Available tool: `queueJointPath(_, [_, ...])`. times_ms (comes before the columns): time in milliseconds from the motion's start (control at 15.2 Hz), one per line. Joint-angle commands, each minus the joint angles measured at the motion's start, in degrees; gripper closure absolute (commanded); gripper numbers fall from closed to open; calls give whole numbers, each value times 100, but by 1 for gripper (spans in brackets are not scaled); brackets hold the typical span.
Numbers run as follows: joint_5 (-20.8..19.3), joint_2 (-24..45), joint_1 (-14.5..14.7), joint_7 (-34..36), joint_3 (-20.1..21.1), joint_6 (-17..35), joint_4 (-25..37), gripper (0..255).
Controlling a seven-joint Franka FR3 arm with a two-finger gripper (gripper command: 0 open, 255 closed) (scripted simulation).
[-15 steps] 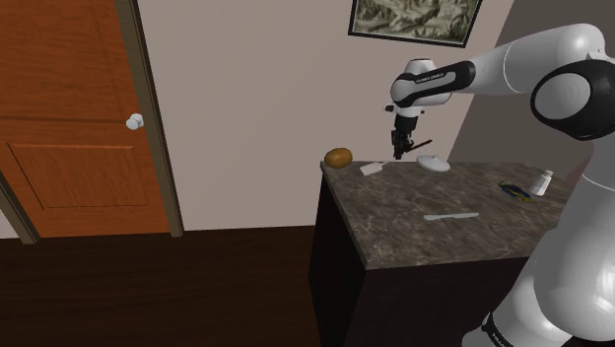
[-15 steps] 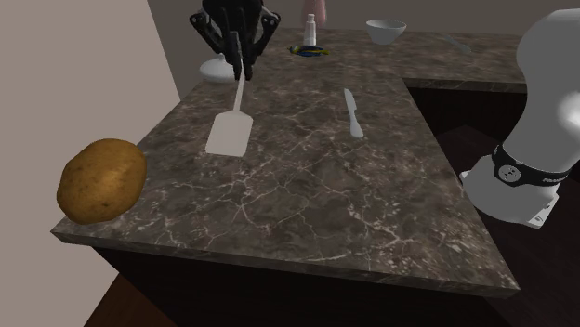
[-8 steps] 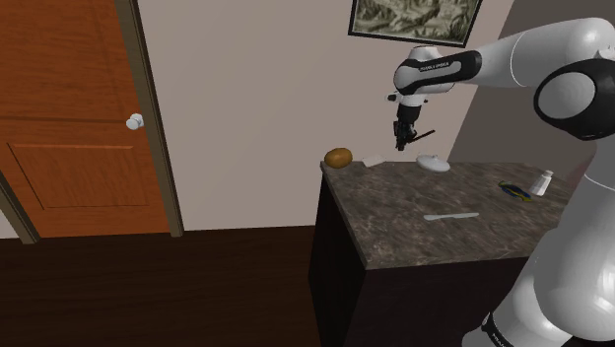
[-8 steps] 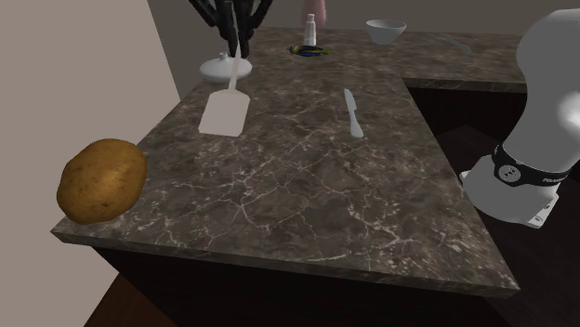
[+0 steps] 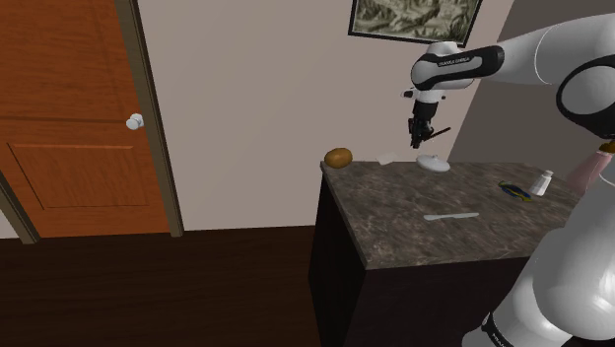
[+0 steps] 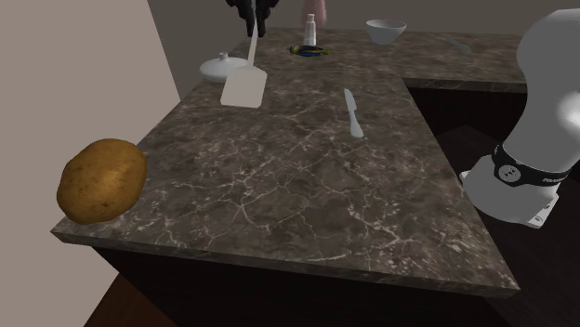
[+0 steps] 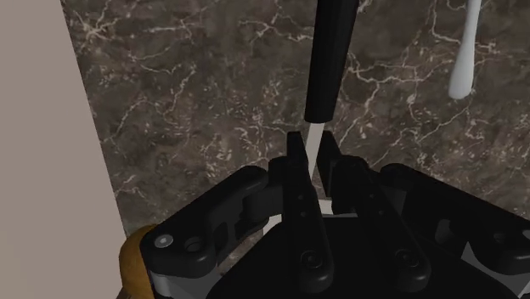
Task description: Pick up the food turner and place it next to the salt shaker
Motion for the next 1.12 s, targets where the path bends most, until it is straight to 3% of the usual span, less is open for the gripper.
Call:
queueJointPath(0, [-166, -275, -89, -139, -94, 74, -291, 255])
queueJointPath(528, [-633, -954, -529, -851, -535, 184, -873, 255])
queueJointPath(1056, [-913, -1259, -987, -1778, -1112, 238, -1033, 255])
